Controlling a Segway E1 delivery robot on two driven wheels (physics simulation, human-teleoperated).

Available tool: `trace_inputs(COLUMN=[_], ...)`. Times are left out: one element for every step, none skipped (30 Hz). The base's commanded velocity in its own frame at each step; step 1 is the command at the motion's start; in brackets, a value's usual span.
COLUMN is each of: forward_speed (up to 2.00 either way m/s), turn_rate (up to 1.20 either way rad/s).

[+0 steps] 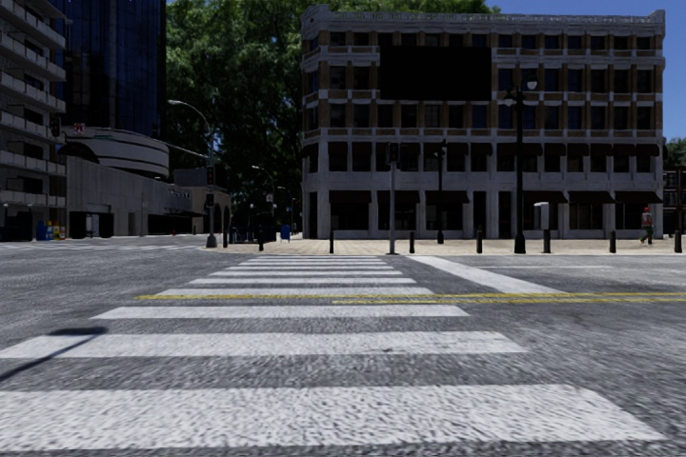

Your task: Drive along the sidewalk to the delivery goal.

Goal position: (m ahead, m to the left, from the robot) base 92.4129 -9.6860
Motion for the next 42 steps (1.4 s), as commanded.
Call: trace_inputs(forward_speed=[2.00, 2.00, 2.00, 2.00, 2.00, 2.00, 2.00, 2.00, 2.00, 2.00, 2.00, 2.00, 2.00, 2.00, 2.00, 2.00, 2.00, 2.00, 2.00, 2.00, 2.00, 2.00, 2.00, 2.00, 2.00, 2.00, 2.00, 2.00, 2.00, 2.00, 2.00, 2.00, 2.00, 2.00, 2.00, 2.00, 2.00, 2.00, 2.00, 2.00, 2.00, 2.00], turn_rate=[0.00, 0.00, 0.00, 0.00, 0.00, 0.00, 0.00, 0.00, 0.00, 0.00, 0.00, 0.00, 0.00, 0.00, 0.00, 0.00, 0.00, 0.00, 0.00, 0.00, 0.00, 0.00, 0.00, 0.00, 0.00, 0.00, 0.00, 0.00, 0.00, 0.00, 0.00, 0.00, 0.01, 0.10, 0.18, 0.24, 0.24, 0.25, 0.26, 0.27, 0.27, 0.27])
